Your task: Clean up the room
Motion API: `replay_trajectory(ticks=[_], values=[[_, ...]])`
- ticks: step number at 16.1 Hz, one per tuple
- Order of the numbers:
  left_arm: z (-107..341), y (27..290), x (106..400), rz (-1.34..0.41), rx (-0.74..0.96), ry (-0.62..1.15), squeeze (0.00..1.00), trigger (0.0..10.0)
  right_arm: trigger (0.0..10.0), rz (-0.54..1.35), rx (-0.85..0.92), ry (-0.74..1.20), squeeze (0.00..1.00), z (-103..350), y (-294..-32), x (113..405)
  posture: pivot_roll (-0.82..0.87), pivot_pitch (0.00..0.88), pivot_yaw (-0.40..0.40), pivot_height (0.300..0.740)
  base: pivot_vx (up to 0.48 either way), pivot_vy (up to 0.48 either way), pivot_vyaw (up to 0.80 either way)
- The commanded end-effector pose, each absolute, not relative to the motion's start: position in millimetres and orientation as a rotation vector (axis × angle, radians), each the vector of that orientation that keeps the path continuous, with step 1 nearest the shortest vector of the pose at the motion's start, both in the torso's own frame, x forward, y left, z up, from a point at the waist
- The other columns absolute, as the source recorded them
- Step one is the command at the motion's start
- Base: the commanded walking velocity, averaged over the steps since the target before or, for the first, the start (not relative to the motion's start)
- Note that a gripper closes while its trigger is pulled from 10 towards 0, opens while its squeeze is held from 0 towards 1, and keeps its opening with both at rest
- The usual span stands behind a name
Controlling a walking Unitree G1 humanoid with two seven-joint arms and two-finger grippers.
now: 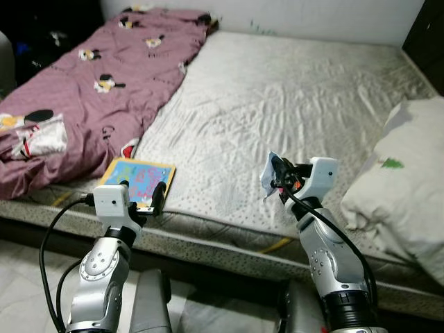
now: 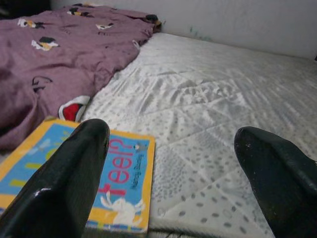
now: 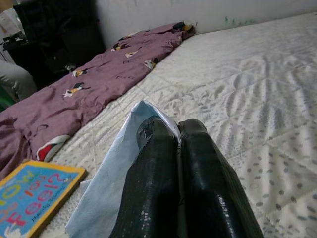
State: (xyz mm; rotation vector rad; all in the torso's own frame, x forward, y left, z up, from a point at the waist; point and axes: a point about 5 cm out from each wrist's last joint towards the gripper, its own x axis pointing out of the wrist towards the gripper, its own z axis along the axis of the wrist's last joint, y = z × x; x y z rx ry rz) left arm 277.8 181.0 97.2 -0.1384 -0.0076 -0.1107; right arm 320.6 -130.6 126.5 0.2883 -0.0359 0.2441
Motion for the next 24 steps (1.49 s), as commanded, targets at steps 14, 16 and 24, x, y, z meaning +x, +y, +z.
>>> replay_trajectory(ticks=[14, 16, 24], values=[[97, 181, 281, -0.086, -0.096, -0.006, 0.00, 10.0, 10.0, 0.218, 0.315, -0.034, 0.00, 129, -134, 316, 0.02, 0.000, -0.001, 0.740, 0.000, 0.000, 0.00], [94, 180, 282, -0.081, -0.080, 0.003, 0.00, 10.0, 10.0, 0.213, 0.314, -0.028, 0.00, 126, -133, 313, 0.02, 0.000, -0.003, 0.740, 0.000, 0.000, 0.00], [84, 182, 282, -0.043, -0.092, 0.023, 0.00, 10.0, 10.0, 0.253, 0.263, 0.011, 0.00, 116, -116, 313, 0.05, 0.000, -0.030, 0.740, 0.000, 0.000, 0.00]])
